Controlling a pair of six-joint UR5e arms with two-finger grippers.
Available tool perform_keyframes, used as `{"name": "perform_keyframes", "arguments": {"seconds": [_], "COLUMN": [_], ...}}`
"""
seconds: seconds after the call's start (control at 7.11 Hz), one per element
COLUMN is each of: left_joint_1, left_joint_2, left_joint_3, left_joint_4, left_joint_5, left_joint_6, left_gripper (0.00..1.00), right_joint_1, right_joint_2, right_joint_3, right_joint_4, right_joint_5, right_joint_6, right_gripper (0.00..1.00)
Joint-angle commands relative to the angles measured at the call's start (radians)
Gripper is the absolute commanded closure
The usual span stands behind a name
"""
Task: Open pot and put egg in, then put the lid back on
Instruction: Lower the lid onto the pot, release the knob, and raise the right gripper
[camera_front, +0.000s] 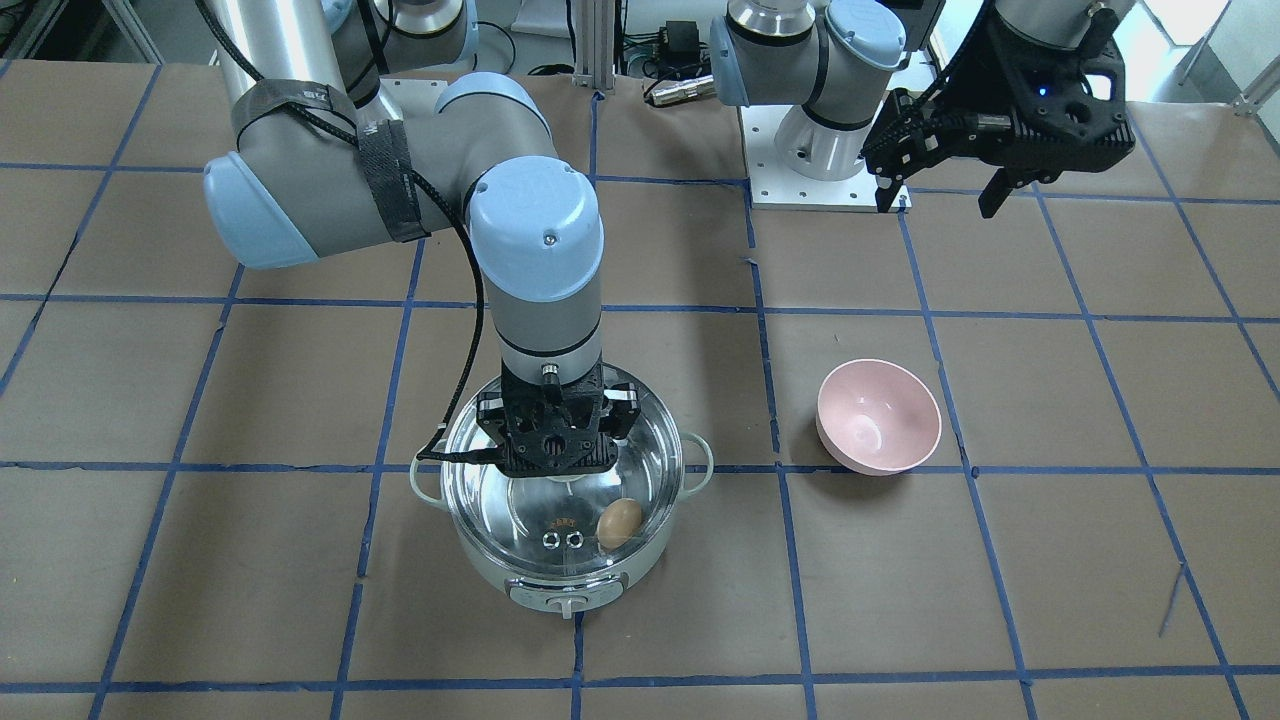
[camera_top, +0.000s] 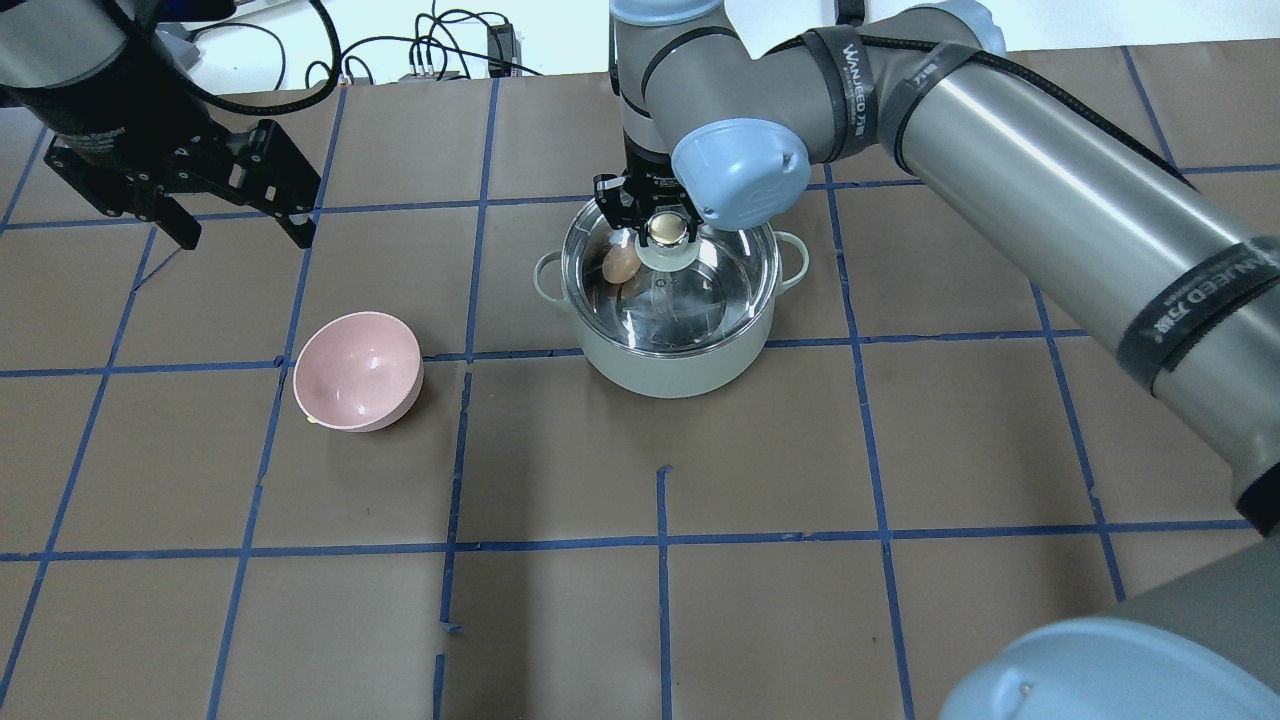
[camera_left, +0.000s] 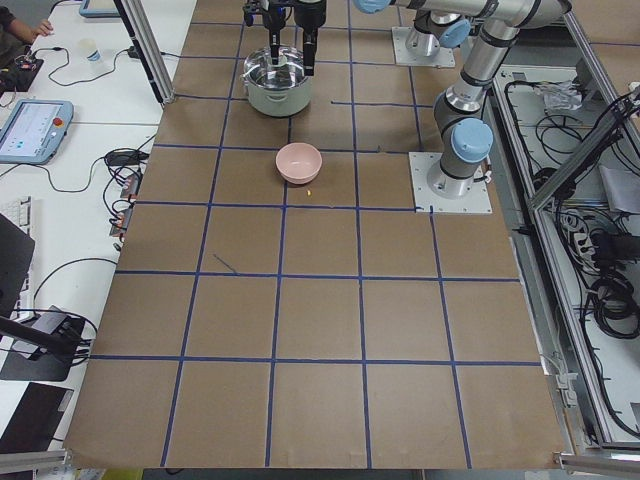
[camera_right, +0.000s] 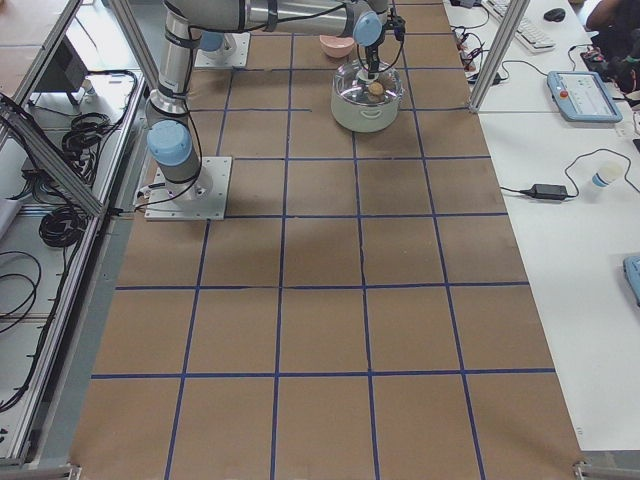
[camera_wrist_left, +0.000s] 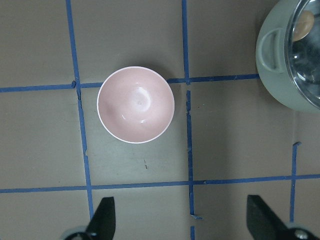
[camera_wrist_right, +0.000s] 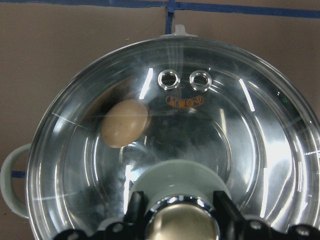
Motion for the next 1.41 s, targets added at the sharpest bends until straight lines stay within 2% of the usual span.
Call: {"name": "perform_keyframes", "arguments": {"seconds": [0.0, 0.28, 0.56, 0.84, 1.13, 1.27], "left_joint_1": [0.0, 0.0, 0.0, 0.0, 0.0, -0.001], "left_joint_2": [0.001, 0.001, 0.001, 0.002, 0.004, 0.002], "left_joint_3": [0.001, 0.002, 0.001, 0.001, -0.003, -0.004], "left_joint_4": [0.0, 0.008, 0.009, 0.009, 0.009, 0.009], "left_joint_5": [-0.004, -0.003, -0.003, -0.001, -0.004, -0.006], "left_joint_6": [-0.007, -0.007, -0.007, -0.007, -0.005, -0.005], "left_gripper": [0.07, 0.05, 0.04, 0.04, 0.04, 0.04], "right_joint_1": [0.0, -0.014, -0.081, -0.214, -0.281, -0.279], "right_joint_2": [-0.004, -0.092, -0.252, -0.352, -0.448, -0.452], "right_joint_3": [-0.006, -0.032, -0.031, 0.02, 0.116, 0.121], "right_joint_4": [0.002, 0.025, 0.22, 0.354, 0.37, 0.367], "right_joint_5": [-0.017, -0.005, -0.004, -0.016, -0.005, -0.002], "right_joint_6": [-0.006, -0.019, -0.045, -0.145, -0.185, -0.185], "right_gripper": [0.0, 0.0, 0.0, 0.0, 0.0, 0.0]}}
